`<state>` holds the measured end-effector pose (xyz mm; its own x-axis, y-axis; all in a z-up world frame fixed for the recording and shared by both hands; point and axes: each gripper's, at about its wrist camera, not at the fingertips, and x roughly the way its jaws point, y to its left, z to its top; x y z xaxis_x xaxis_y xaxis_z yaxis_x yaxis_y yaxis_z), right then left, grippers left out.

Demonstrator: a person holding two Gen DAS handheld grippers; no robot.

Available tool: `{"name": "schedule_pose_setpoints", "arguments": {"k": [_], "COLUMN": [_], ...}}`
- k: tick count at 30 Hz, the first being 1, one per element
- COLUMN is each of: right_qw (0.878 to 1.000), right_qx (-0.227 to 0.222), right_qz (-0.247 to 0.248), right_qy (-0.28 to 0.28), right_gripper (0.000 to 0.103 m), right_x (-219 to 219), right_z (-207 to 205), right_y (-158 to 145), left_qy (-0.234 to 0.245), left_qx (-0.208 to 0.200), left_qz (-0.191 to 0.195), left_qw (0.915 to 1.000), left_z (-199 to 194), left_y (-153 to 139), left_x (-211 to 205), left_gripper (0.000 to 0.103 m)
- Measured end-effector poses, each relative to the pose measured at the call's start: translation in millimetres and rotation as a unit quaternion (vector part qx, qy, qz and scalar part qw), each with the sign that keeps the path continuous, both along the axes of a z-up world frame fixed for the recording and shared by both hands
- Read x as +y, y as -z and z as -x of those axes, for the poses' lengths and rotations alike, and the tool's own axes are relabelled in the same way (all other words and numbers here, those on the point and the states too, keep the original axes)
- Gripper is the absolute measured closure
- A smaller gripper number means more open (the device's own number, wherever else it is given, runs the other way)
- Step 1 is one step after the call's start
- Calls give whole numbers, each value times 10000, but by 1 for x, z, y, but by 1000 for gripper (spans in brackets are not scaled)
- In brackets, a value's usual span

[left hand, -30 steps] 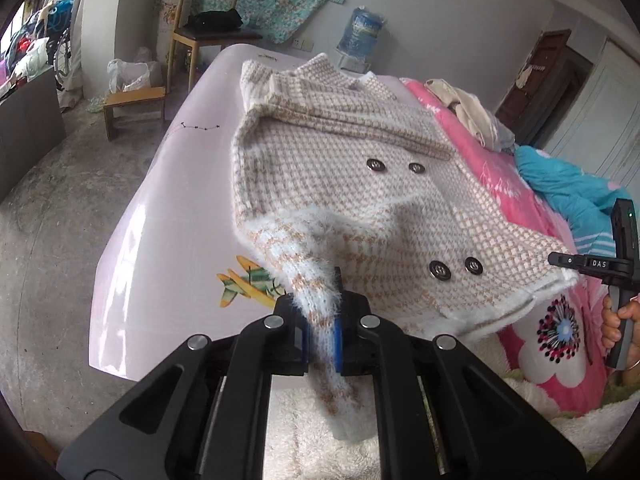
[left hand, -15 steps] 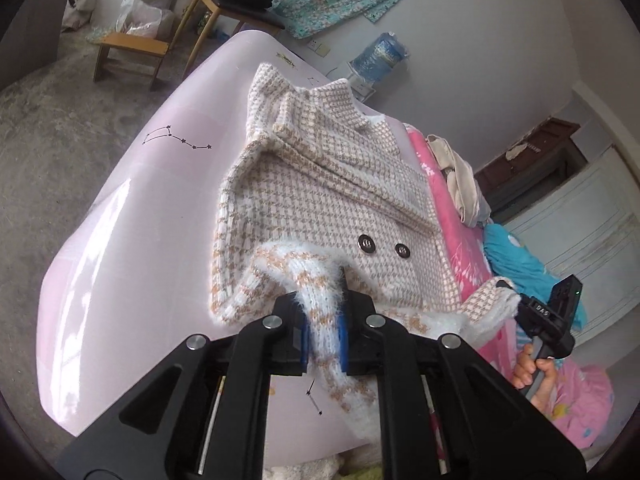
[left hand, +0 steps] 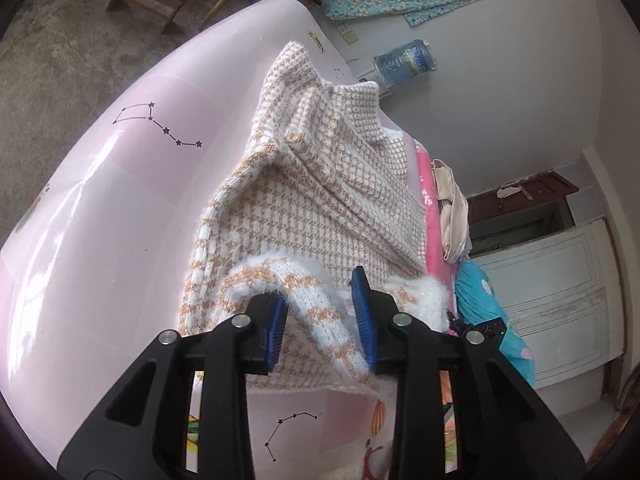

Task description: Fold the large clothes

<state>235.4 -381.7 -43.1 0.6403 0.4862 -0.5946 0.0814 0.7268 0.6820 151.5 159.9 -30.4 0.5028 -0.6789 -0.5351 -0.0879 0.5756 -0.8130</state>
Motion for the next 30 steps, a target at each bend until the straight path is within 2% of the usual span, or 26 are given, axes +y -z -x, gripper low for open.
{"name": "schedule_pose_setpoints", "arguments": {"k": [1,2,3,7,11,13,15,17,21,25,27,30], "right_qw": [9999,9995,9984,9962,9934,9917,9897,9875,9859,9890,9915,9963], "right_qx": [0,-9,-43,-246,-360,-346,-279,-166,-22,60,143,377], "right_qz": [86,272,466,655,999,1200,1393,1567,1675,1477,1288,722], "right_qy": [51,183,325,517,424,298,171,64,-32,41,147,283], "right_gripper": [62,46,41,41,41,39,38,37,34,34,34,34], "right_x": [-3,-6,-10,-23,-16,-9,0,7,13,10,4,-3], "right_z": [4,9,14,33,58,71,81,87,93,107,114,119], "right_y": [-1,-4,-7,-22,-30,-28,-24,-18,-12,-12,-9,3], "left_qy": [-9,-38,-63,-92,-32,-28,-225,-393,-530,-44,241,354], "left_qx": [32,67,86,3,-302,-407,-569,-731,-676,-520,-314,67], "left_qz": [145,246,284,-19,-565,-857,-1307,-1490,-1555,-1613,-1428,-870], "left_qw": [9999,9997,9995,10000,9979,9955,9895,9854,9841,9855,9890,9956], "left_z": [-1,-1,-2,1,15,20,27,33,42,60,68,77], "left_y": [2,3,2,-12,-32,-38,-48,-57,-61,-42,-23,14], "left_x": [2,3,3,-1,-11,-14,-12,-2,15,-2,-15,-27], "left_gripper": [56,53,51,49,47,45,35,35,35,35,35,35]}}
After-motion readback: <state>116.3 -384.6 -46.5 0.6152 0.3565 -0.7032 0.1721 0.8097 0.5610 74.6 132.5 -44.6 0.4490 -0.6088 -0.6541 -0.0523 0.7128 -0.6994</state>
